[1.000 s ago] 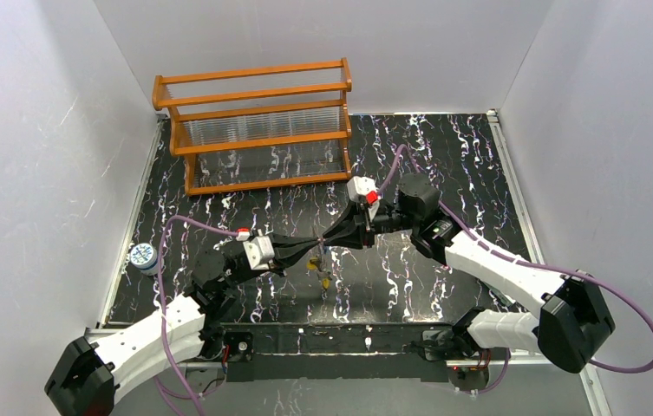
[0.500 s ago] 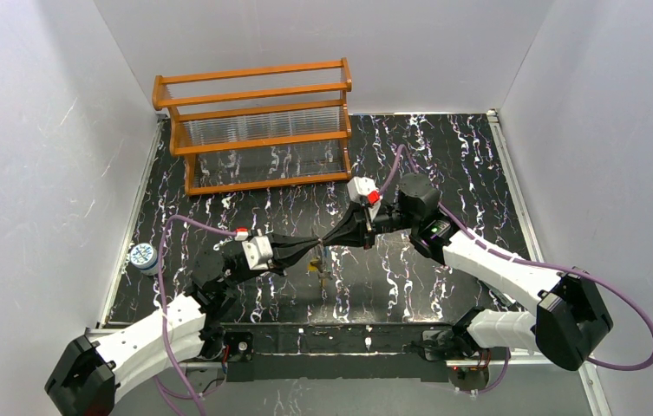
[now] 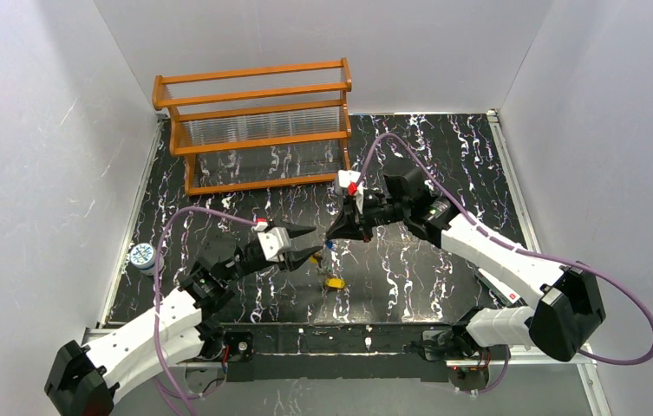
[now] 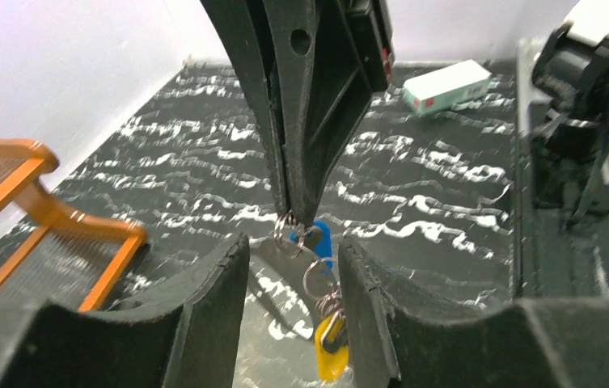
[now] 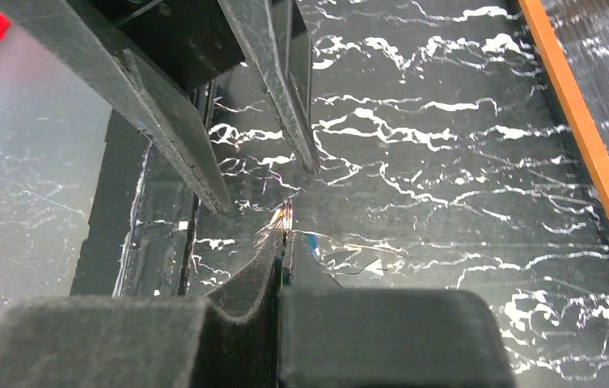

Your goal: Put the keys on the keyring

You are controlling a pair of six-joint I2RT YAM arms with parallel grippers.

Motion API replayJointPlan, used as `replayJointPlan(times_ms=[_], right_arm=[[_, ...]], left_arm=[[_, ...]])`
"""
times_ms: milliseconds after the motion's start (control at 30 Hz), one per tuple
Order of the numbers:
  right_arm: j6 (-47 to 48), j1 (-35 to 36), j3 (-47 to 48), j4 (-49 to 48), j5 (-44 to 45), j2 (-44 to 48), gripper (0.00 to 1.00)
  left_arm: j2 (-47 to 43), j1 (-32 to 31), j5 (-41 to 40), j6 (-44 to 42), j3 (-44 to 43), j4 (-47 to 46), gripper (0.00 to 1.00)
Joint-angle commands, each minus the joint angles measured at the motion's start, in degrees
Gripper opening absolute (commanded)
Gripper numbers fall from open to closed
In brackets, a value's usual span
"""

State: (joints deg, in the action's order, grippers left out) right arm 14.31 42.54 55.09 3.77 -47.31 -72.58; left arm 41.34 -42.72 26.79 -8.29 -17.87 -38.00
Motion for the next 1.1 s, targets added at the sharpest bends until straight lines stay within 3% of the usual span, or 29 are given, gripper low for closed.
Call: replayJointPlan(times_ms=[0,167,467,767,1067], right_arm=[[6.33,0.39,7.08,14.11,5.31,-1.82,0.01],[8.63,2.54,10.54,20.10,10.70,-4.33,0.01],[9.82,7.07,13.64,22.86,15.49,-7.58,0.01],[9.45,9.19,14.34,22.00,15.87,-8.49,0.01],[9.34,9.99,13.84,21.80,17.24,-8.72,0.01]], left_arm=[[0.48,-0.17,-3.83,-11.60,-10.50,25.27,0.43],[5.75,-0.13,-1.95,-19.00,-17.63,40.74,0.38],[8.85,-0.12,5.04,-24.31,-18.64,39.99,0.26],[10.92,-0.10,5.96,-24.58,-18.64,38.26,0.23],[12.14,-0.12,7.40,-24.19,-19.05,36.05,0.09]])
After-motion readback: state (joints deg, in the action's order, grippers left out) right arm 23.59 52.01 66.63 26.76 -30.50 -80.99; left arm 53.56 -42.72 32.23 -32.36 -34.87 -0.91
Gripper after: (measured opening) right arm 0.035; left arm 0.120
